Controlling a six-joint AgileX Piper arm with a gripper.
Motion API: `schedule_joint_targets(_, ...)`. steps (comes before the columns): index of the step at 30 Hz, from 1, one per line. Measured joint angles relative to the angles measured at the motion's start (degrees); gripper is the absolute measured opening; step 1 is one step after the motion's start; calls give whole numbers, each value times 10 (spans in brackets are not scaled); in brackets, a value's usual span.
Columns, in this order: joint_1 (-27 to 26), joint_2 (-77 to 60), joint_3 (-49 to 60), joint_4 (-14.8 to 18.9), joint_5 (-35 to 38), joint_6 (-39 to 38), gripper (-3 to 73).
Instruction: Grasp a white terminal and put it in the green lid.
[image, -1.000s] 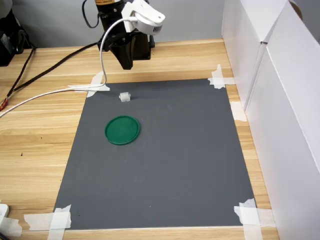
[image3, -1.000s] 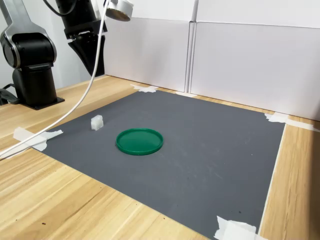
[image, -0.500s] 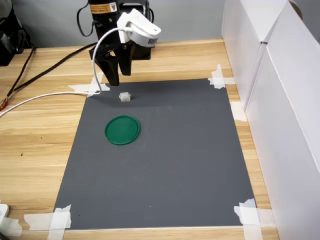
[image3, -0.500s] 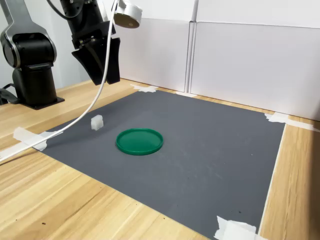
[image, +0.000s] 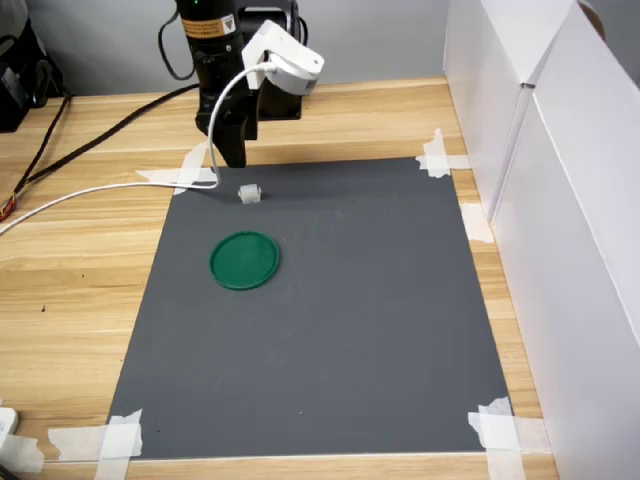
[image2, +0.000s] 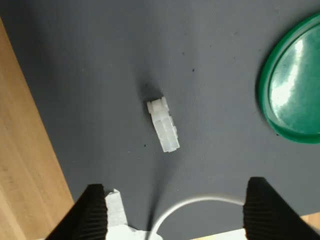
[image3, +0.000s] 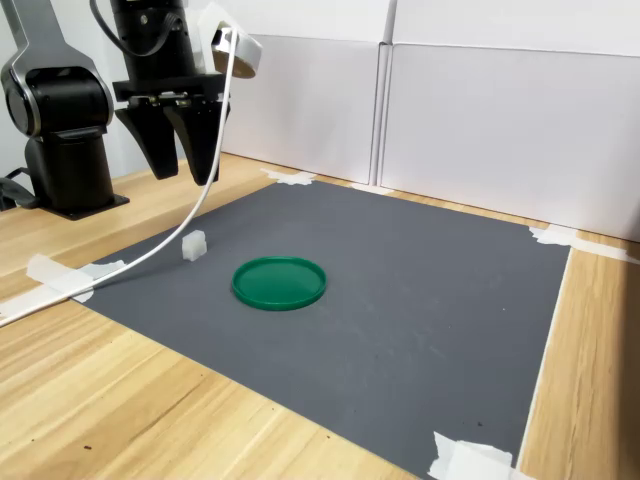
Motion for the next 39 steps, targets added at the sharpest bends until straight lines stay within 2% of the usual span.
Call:
schedule_joint_targets(8, 0, 33, -2, -2, -29, -6, 672)
schedule_joint_targets(15, 0, 69, 0, 11, -45, -11, 672)
schedule_joint_targets(22, 0, 73, 49, 12, -110, -33, 672)
schedule_joint_targets(39, 0, 100, 72, 14, -158, -45, 668)
